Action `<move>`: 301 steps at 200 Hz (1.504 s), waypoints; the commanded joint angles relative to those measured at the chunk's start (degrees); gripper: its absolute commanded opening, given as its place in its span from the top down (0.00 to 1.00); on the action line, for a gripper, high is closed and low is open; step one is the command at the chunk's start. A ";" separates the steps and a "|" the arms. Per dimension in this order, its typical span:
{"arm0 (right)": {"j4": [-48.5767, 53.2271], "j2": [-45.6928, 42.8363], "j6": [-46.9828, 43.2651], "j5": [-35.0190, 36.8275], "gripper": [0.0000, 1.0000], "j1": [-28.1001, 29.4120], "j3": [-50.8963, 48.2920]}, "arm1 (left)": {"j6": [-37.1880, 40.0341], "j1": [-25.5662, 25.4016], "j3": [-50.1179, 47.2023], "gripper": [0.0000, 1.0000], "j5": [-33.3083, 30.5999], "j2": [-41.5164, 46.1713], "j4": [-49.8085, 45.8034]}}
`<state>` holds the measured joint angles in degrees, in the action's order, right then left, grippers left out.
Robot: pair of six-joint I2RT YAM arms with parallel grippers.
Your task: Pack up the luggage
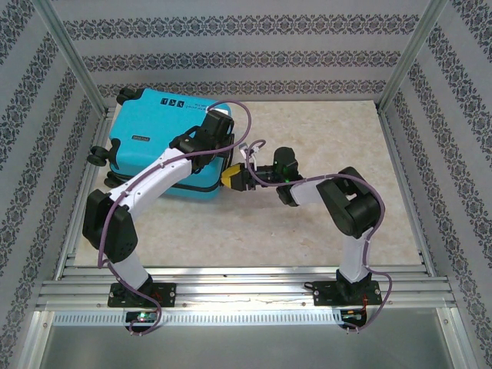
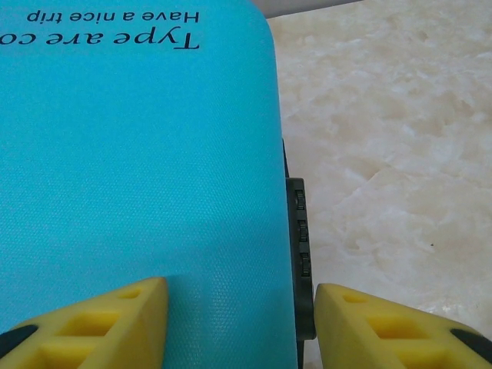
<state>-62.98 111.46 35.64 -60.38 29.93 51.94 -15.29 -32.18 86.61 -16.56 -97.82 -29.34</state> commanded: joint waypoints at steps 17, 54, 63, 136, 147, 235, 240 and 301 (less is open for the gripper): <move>11.94 1.78 -14.13 12.47 0.56 0.24 0.35 | -1.59 -1.92 -2.84 0.48 11.35 -5.10 -11.40; 17.24 2.66 -19.51 14.00 0.58 1.05 2.19 | -1.49 -1.92 -2.28 0.48 11.28 -5.06 -11.75; 17.19 2.80 -20.13 13.82 0.58 1.09 2.11 | -1.42 -1.92 -2.29 0.48 11.28 -5.19 -11.79; 21.41 3.32 -25.55 14.20 0.60 2.57 3.37 | -1.44 -1.92 -1.92 0.48 11.20 -5.10 -12.27; 21.74 3.33 -25.87 14.41 0.60 2.91 3.46 | -1.49 -1.92 -1.92 0.48 11.19 -5.23 -12.30; 25.30 3.06 -28.47 23.63 0.64 5.02 5.29 | -1.94 -1.92 -2.24 0.49 12.46 -5.27 -11.61; 25.33 3.06 -28.50 23.83 0.64 5.17 5.41 | -1.92 -1.92 -2.28 0.49 12.59 -5.27 -11.54; 20.46 1.72 -25.57 22.74 0.76 6.01 3.77 | -2.50 -2.01 -2.98 0.49 12.87 -5.19 -11.09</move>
<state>-38.85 113.95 8.86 -39.42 33.91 55.55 -15.31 -32.18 87.57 -16.29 -98.19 -30.65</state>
